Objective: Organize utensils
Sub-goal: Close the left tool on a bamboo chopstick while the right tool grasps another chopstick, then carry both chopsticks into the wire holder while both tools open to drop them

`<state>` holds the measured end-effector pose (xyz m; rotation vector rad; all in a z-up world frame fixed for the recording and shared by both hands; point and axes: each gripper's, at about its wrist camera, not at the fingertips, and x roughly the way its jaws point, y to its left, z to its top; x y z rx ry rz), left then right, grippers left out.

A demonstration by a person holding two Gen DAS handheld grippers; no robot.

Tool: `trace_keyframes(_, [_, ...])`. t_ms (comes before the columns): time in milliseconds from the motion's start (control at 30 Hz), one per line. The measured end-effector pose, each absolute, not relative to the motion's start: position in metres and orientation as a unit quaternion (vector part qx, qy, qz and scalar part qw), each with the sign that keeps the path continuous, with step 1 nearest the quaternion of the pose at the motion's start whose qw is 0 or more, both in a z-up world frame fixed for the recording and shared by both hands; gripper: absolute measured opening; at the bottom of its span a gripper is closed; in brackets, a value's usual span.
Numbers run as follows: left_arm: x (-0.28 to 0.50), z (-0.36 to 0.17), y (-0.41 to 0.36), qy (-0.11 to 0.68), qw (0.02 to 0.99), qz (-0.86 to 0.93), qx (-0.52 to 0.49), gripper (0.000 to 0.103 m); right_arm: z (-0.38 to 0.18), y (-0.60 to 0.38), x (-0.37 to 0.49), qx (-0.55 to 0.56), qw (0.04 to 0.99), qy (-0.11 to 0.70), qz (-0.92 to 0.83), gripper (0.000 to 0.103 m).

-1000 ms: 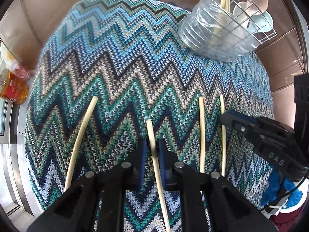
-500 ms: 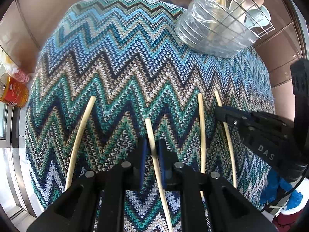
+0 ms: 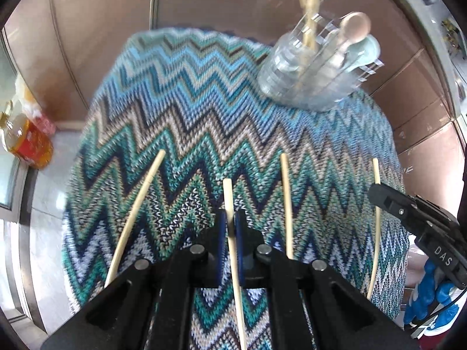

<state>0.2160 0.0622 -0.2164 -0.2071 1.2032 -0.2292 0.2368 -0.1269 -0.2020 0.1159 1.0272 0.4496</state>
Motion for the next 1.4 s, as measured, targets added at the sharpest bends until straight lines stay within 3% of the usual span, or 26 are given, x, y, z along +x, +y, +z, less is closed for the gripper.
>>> trace_keyframes(200, [0.187, -0.168, 0.056, 0.503, 0.854, -0.109, -0.075, 0.004, -0.166, -0.140, 0.199, 0.053, 0.880, 0.415, 0.226, 0.005])
trace_keyframes(467, [0.169, -0.076, 0.048, 0.361, 0.921, -0.121, -0.079, 0.004, -0.098, -0.144, 0.183, 0.050, 0.926, 0.294, 0.232, 0.005])
trace_keyframes(833, [0.227, 0.021, 0.040, 0.175, 0.968, -0.129, -0.130, 0.004, -0.011, -0.133, 0.249, 0.055, 0.965, 0.106, 0.233, 0.005])
trace_keyframes(1033, [0.278, 0.021, 0.034, 0.101, 0.980, -0.089, -0.147, 0.004, -0.015, -0.131, 0.299, 0.064, 0.973, 0.046, 0.219, 0.005])
trace_keyframes(1400, [0.331, -0.043, 0.014, 0.113, 0.983, -0.064, -0.133, 0.004, -0.068, -0.130, 0.352, 0.068, 0.978, 0.045, 0.191, 0.005])
